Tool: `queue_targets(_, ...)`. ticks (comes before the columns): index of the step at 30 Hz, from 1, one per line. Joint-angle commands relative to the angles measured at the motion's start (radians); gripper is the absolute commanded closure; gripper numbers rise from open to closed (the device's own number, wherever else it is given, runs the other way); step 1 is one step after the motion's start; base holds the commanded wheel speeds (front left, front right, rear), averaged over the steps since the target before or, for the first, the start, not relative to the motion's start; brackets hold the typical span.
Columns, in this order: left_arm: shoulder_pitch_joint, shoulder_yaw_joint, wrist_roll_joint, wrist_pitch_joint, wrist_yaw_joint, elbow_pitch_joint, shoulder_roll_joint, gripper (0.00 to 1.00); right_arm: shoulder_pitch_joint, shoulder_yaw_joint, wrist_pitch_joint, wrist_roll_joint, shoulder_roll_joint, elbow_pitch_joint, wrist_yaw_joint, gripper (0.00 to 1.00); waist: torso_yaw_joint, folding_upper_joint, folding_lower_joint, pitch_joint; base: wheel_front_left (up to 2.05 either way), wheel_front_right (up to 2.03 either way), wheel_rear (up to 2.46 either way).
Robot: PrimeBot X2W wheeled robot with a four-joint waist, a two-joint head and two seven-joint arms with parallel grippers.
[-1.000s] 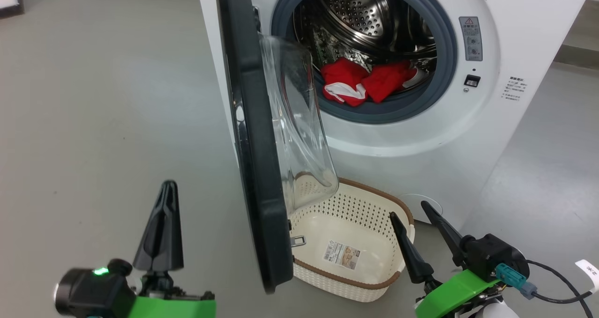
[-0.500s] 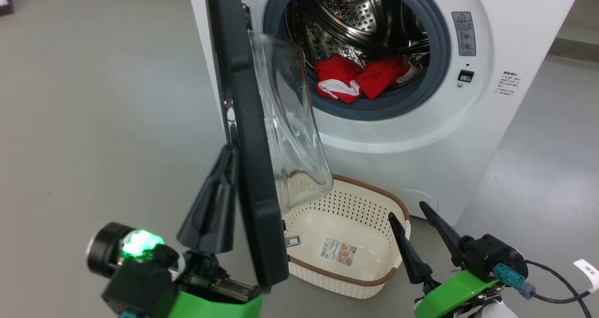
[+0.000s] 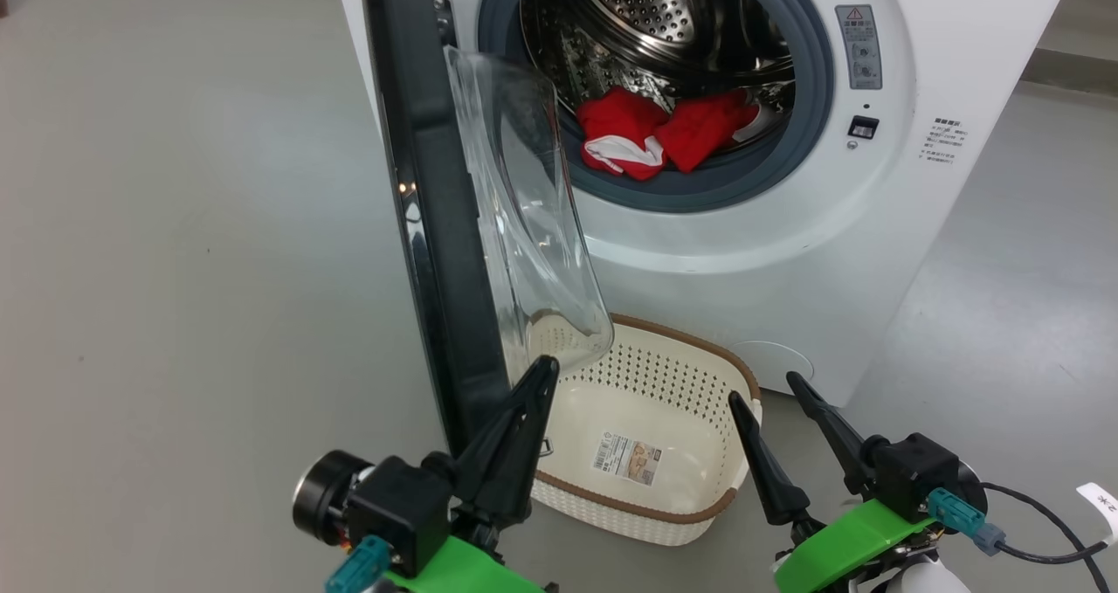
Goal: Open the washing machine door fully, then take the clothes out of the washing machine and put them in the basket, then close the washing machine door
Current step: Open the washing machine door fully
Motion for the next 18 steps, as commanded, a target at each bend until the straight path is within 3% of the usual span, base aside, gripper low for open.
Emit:
queue_targets(1, -0.013, 0.027, -0.008, 0.005, -0.006, -0.013, -0.003, 1.00, -0.044, 0.021, -0.006, 0.005, 0.003, -0.028, 0.007, 0.00, -0.001, 0.0000, 0.0000, 0.001, 0.00, 0.00, 0.00)
queue_targets(18, -0.005, 0.054, -0.061, -0.033, 0.015, 0.183, 0.000, 1.00, -0.036, 0.042, -0.006, 0.031, 0.003, -0.030, 0.007, 0.00, -0.009, 0.0000, 0.0000, 0.002, 0.00, 0.00, 0.00)
